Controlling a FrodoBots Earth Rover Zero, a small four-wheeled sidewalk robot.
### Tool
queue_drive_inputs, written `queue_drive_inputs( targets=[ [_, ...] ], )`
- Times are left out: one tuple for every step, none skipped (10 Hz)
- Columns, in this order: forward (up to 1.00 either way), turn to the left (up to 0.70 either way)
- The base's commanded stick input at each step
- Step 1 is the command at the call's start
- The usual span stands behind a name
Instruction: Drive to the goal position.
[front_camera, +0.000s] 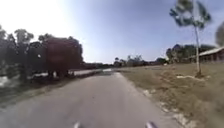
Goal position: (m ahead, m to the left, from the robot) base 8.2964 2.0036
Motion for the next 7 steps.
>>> queue_drive_inputs(
  targets=[
    [1.0, 0.02],
    [1.0, 0.02],
    [1.0, 0.02],
    [1.0, 0.02],
    [1.0, 0.02],
    [1.0, 0.02],
    [1.0, 0.02]
  ],
)
